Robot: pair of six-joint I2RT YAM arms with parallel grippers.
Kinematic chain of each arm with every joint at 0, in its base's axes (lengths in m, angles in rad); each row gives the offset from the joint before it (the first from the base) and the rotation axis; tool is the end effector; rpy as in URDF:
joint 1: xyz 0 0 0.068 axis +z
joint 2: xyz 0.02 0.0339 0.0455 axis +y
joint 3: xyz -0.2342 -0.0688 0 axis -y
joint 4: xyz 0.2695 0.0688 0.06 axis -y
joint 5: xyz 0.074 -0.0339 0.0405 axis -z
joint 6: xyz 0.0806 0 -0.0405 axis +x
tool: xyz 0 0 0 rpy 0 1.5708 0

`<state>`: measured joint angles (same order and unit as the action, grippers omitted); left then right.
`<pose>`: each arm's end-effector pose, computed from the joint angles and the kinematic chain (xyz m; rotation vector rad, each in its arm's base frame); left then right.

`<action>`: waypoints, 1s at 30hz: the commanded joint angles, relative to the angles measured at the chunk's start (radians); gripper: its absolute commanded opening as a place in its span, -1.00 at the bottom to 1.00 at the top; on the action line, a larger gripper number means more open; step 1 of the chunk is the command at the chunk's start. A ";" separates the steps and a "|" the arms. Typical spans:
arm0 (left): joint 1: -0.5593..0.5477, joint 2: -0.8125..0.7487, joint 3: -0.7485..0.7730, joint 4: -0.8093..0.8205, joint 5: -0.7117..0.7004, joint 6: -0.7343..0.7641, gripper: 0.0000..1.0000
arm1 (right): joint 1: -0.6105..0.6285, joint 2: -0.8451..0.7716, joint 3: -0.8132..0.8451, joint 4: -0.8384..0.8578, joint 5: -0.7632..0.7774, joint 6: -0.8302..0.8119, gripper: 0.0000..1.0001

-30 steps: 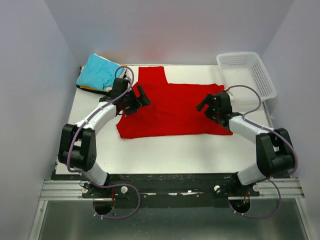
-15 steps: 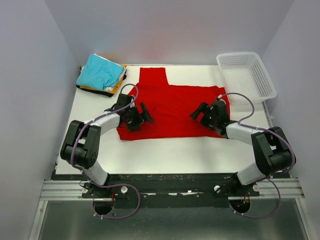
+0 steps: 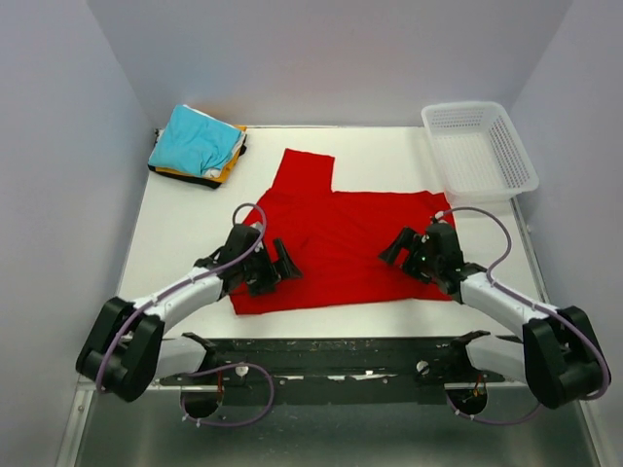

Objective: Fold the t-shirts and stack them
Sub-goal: Fold the flattened tshirt in 1/3 of the way, then grab the side of the flattened tshirt furthest away from the robot with both arms

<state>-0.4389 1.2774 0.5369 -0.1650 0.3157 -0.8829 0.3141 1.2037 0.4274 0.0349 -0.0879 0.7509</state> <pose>0.2470 -0.1436 0.0817 -0.4433 2.6287 -0.8990 0.2680 0.0945 0.0819 0.4738 2.3489 0.6262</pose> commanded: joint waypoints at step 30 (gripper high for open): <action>0.059 0.222 0.737 -0.268 -0.308 0.225 0.97 | 0.000 -0.223 0.157 -0.045 0.250 -0.002 1.00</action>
<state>-0.4496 1.2186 0.9779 -0.4416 -0.0177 -0.8215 0.3141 0.9276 0.5690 -0.0845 0.1192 0.7414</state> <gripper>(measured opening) 0.982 0.998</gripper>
